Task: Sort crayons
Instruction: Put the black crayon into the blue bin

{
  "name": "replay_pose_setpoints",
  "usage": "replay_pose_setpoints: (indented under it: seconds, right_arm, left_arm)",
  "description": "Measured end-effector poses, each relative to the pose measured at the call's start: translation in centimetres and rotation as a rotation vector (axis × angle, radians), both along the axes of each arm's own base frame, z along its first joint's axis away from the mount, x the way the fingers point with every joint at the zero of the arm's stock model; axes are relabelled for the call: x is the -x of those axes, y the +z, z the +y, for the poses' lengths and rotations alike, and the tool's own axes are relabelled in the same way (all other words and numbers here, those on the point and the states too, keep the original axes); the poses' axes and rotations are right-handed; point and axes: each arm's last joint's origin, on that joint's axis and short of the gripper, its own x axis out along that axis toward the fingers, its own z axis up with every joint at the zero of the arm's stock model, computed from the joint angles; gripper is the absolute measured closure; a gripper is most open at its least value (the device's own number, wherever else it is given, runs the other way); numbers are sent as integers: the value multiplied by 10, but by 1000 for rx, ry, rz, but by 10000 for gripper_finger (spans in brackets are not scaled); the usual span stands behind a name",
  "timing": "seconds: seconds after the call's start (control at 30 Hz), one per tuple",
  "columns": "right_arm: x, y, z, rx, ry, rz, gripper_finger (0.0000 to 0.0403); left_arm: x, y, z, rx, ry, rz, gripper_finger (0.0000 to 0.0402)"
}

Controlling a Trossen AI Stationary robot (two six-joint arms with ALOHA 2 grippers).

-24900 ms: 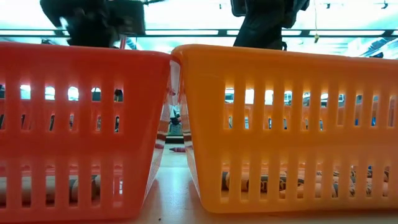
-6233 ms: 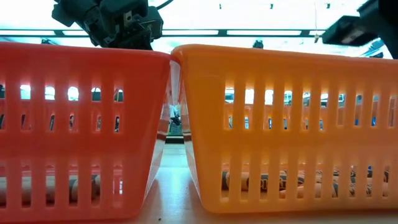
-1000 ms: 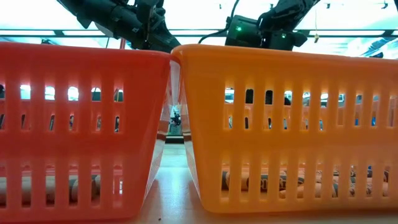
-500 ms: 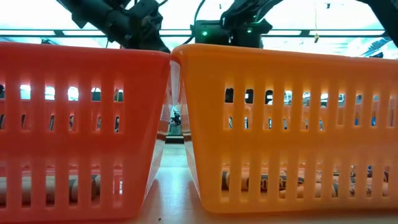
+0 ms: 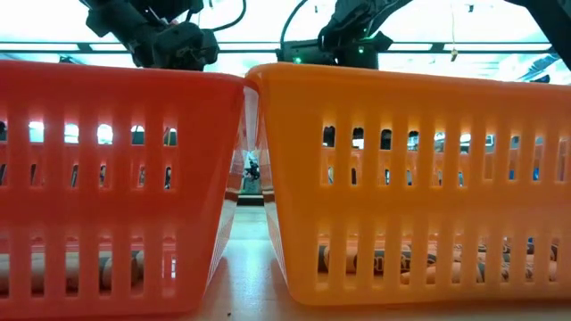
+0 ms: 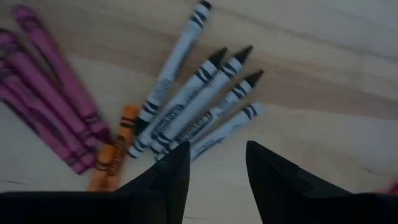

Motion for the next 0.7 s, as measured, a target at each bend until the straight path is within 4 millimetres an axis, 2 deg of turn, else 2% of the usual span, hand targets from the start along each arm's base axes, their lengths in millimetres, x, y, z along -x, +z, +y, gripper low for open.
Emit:
replay_pose_setpoints:
  seconds: [0.17,0.3,0.37,0.47,0.7]
  right_arm:
    - [8,-14,2,-22,-7,32,243]
    - [6,-16,2,-23,-17,8,243]
    - [5,-15,1,-24,32,1,243]
    - [4,-10,0,-38,255,-7,243]
    - [3,-7,-2,-83,898,29,243]
  left_arm:
    - [0,2,0,-12,-10,-12,271]
    - [-1,2,0,-39,-35,-14,271]
    - [-1,2,0,-47,-43,-11,271]
    - [0,1,0,-48,-45,-3,271]
    - [0,1,0,-94,-90,9,271]
